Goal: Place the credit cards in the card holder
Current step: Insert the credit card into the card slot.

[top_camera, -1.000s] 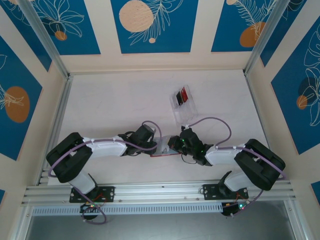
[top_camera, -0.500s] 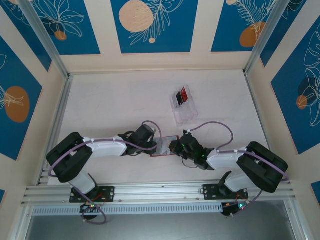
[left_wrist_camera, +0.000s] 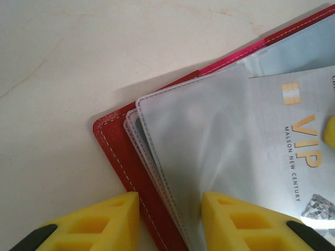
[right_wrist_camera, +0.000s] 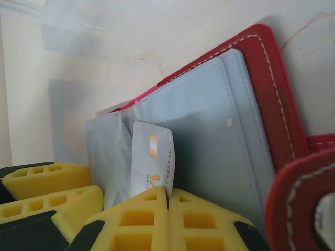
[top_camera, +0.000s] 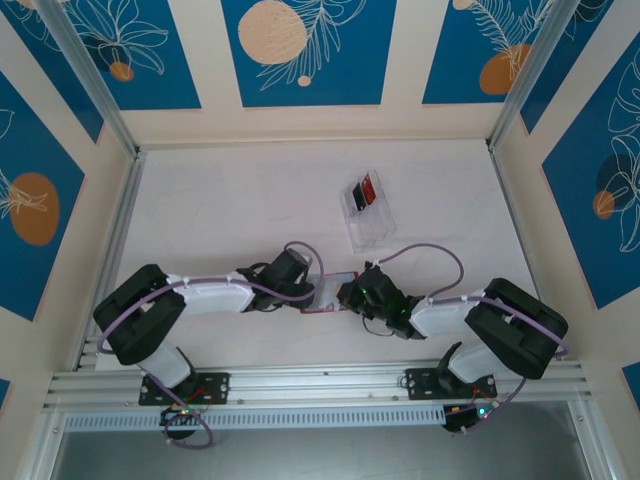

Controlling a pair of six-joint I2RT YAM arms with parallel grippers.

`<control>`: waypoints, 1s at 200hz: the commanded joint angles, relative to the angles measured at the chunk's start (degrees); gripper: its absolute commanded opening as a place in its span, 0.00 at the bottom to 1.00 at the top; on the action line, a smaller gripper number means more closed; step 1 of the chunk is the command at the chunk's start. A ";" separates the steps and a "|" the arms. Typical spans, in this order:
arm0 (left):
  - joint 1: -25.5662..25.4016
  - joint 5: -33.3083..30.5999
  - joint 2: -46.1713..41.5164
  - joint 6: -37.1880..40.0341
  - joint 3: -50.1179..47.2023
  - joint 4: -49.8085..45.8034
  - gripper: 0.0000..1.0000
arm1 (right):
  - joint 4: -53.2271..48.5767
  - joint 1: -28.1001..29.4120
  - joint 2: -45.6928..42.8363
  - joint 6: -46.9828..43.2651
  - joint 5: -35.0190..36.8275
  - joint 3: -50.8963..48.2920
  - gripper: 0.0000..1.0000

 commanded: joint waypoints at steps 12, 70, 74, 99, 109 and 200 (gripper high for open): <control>-0.32 1.19 2.57 -0.70 -1.48 -2.34 0.35 | -3.93 1.18 2.06 -3.15 -1.67 1.16 0.00; -0.32 1.28 2.72 -0.85 -1.66 -2.03 0.35 | -7.66 2.68 1.09 -8.25 -0.83 4.66 0.00; -0.32 1.27 2.73 -0.86 -1.63 -2.11 0.35 | -8.07 2.82 1.06 -8.54 -0.86 4.92 0.00; -0.32 1.27 2.78 -0.86 -1.62 -1.99 0.35 | -9.40 3.41 0.71 -10.36 -0.65 5.90 0.00; -0.32 1.28 2.93 -0.94 -1.66 -2.00 0.35 | -9.63 3.49 0.59 -11.12 -0.87 6.21 0.00; -0.32 1.10 2.75 -1.19 -1.92 -2.06 0.36 | -14.19 5.81 -3.68 -15.08 2.08 6.62 0.00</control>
